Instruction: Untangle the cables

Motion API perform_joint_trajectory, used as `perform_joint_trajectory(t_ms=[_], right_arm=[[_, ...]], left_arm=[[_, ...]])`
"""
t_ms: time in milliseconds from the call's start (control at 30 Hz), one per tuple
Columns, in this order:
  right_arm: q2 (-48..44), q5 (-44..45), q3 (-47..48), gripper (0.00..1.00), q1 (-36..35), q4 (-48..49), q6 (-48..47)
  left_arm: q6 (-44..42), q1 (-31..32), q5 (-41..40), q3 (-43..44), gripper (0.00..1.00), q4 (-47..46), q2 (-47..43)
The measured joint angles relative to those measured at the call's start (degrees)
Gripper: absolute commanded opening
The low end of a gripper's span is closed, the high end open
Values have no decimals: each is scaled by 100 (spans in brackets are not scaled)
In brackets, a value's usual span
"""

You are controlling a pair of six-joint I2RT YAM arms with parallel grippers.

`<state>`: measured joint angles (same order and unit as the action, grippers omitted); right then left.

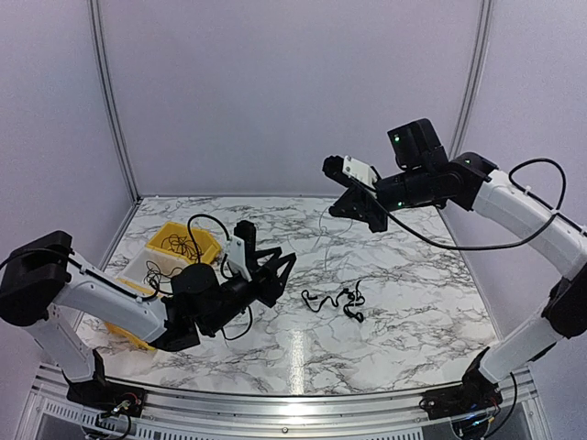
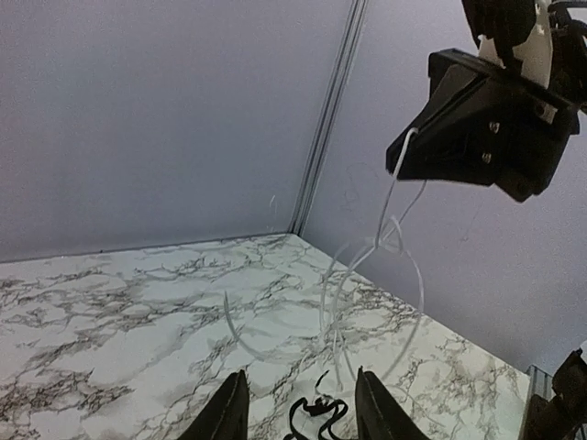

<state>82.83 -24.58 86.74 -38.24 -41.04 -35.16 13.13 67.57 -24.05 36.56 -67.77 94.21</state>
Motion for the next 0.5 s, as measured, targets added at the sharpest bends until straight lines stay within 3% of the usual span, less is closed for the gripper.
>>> perform_joint_trajectory(t_ms=[500], right_arm=[[133,-87,-35,0,-275,33,136]], left_arm=[[-400,4,302,1132,34,4,616]])
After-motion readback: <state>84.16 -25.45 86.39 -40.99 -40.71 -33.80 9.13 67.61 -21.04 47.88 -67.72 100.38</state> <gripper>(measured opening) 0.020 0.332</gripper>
